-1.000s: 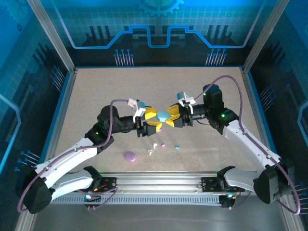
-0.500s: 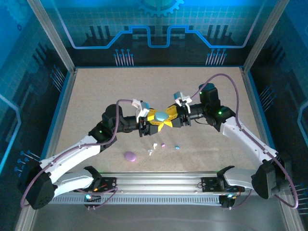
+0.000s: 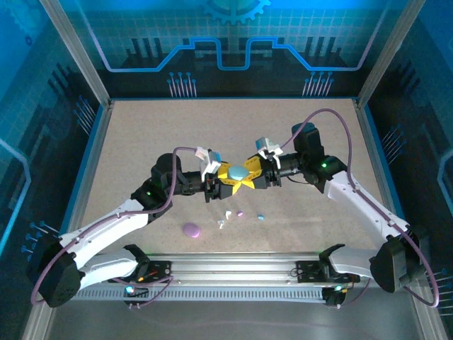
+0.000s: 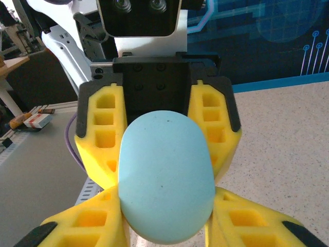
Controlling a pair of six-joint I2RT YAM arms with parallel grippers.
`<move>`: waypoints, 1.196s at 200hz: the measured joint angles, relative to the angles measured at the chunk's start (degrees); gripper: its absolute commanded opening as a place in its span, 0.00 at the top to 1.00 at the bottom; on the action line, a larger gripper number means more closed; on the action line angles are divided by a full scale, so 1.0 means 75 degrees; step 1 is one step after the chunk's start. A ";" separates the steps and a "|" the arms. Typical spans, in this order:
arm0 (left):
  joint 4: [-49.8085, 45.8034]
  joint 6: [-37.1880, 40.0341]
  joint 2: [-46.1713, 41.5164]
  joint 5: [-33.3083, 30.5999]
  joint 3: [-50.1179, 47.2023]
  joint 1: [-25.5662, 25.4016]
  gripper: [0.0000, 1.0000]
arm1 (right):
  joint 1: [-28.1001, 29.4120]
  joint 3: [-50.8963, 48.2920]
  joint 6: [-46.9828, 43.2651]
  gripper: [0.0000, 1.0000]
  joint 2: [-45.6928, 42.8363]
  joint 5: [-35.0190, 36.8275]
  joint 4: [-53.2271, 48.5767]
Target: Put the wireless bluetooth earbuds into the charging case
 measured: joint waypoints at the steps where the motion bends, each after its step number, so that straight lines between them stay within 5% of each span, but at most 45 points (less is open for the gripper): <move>1: 0.0000 -0.0006 0.0000 0.0003 0.0000 0.0000 0.52 | 0.0000 0.0003 -0.0009 0.65 0.0003 0.0000 -0.0006; 29: 0.0032 0.0000 0.0009 0.0026 0.0000 0.0000 0.52 | 0.0000 0.0061 -0.0221 0.65 0.0050 -0.0009 -0.0172; 102: -0.0055 0.0035 0.0102 0.0108 0.0055 0.0009 0.72 | -0.0023 0.0076 -0.0347 0.61 0.0073 0.0006 -0.0341; 178: -0.0592 0.0606 0.0251 -0.0017 0.0329 0.0044 0.73 | -0.0195 0.0125 0.0647 0.48 0.0070 0.0265 -0.0204; 239: -0.0836 0.0662 0.0358 0.0137 0.0329 0.0020 0.72 | -0.0379 0.0125 0.1183 0.52 0.0006 0.0997 0.0393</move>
